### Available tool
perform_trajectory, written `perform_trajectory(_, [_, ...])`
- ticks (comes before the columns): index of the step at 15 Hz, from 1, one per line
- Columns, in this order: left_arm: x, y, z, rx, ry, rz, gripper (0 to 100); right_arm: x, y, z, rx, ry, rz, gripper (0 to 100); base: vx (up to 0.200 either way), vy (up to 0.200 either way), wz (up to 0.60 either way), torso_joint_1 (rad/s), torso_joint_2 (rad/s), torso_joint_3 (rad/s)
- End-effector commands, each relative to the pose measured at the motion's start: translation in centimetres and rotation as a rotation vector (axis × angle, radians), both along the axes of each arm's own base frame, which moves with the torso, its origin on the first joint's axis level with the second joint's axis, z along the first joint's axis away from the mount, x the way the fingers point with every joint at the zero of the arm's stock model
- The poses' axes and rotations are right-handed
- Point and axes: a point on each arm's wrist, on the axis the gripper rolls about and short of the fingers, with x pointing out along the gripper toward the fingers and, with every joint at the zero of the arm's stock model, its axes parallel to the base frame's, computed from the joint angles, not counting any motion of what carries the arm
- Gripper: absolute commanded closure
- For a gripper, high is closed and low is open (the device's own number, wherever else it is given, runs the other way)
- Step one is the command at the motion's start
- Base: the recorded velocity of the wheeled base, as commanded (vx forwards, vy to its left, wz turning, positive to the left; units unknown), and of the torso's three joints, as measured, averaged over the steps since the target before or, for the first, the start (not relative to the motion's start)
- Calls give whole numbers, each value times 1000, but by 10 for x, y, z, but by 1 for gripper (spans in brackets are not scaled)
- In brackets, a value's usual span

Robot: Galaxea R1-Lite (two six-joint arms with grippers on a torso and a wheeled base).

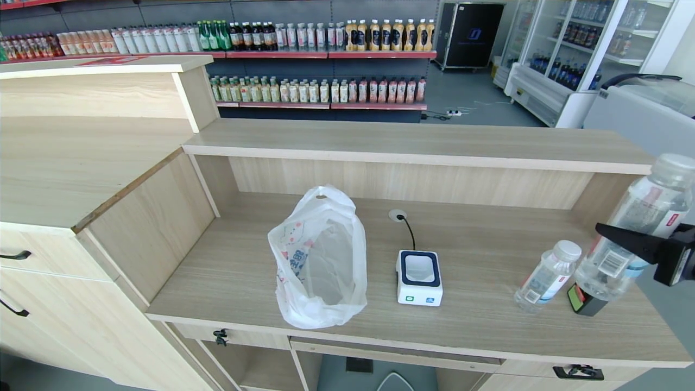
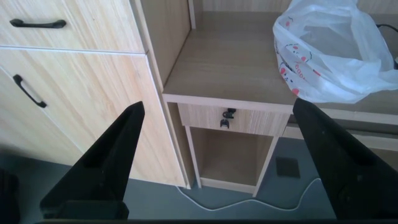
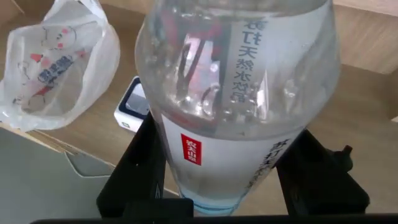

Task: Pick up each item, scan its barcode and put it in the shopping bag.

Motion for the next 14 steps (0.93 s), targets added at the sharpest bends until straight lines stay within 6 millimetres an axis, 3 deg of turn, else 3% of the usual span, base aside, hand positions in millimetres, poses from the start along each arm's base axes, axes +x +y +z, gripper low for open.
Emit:
perform_trajectory(1, [0,0,0,0,0,1,0,26,-4,-19,-131,71,12,100,0,0,0,0,0,0])
perform_trajectory(6, [0,0,0,0,0,1,0,40,-6,-16,-282,25,51,100,0,0,0,0,0,0])
perform_trajectory(11, [0,0,0,0,0,1,0,41,-6,-13,-399,-23,73,100,0,0,0,0,0,0])
perform_trajectory(14, [0,0,0,0,0,1,0,44,-4,-6,-416,-75,73,100,0,0,600,-1,-1,-1])
